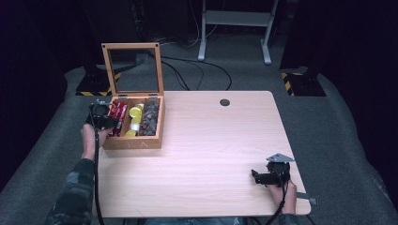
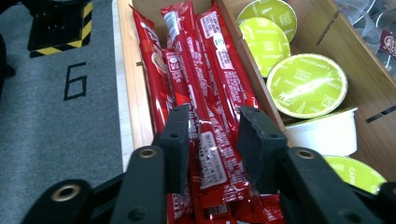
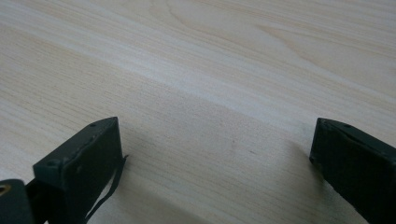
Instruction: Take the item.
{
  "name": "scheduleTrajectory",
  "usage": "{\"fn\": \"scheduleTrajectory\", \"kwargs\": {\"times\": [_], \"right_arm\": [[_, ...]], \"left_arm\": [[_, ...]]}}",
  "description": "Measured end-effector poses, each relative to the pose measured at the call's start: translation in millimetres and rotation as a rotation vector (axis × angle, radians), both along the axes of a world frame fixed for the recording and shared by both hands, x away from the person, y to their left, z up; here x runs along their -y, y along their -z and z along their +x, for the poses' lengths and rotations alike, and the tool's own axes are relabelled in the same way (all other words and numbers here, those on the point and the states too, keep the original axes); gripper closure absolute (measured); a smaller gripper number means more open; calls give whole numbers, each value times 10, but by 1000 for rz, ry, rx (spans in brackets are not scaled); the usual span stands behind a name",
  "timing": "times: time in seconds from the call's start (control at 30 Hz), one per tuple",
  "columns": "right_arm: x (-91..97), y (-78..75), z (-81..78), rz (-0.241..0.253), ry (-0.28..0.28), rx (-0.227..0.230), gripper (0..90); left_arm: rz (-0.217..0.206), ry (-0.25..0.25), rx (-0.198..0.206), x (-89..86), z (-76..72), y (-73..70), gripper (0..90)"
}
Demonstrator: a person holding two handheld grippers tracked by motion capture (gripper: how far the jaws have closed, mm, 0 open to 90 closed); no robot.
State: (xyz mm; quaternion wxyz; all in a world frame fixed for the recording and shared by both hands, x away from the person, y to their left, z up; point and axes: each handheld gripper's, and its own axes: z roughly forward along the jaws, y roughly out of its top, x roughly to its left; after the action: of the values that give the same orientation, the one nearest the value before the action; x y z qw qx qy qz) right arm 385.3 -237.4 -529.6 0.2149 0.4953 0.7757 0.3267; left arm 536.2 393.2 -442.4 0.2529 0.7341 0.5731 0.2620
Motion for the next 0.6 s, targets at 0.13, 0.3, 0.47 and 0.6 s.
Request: {"fn": "scheduleTrajectory", "kwargs": {"times": [0.13, 0.3, 0.47, 0.6], "right_arm": [[0, 0, 0, 0, 0, 0, 16], [0, 0, -1, 0, 0, 2, 18], [1, 0, -1, 0, -1, 2, 18], [1, 0, -1, 0, -1, 1, 18]], "left_arm": [[23, -35, -16, 8, 0, 12, 708], [40, -68, -19, 53, 4, 22, 745], [23, -93, -28, 38, 6, 14, 787], [10, -101, -24, 36, 1, 15, 804]]}}
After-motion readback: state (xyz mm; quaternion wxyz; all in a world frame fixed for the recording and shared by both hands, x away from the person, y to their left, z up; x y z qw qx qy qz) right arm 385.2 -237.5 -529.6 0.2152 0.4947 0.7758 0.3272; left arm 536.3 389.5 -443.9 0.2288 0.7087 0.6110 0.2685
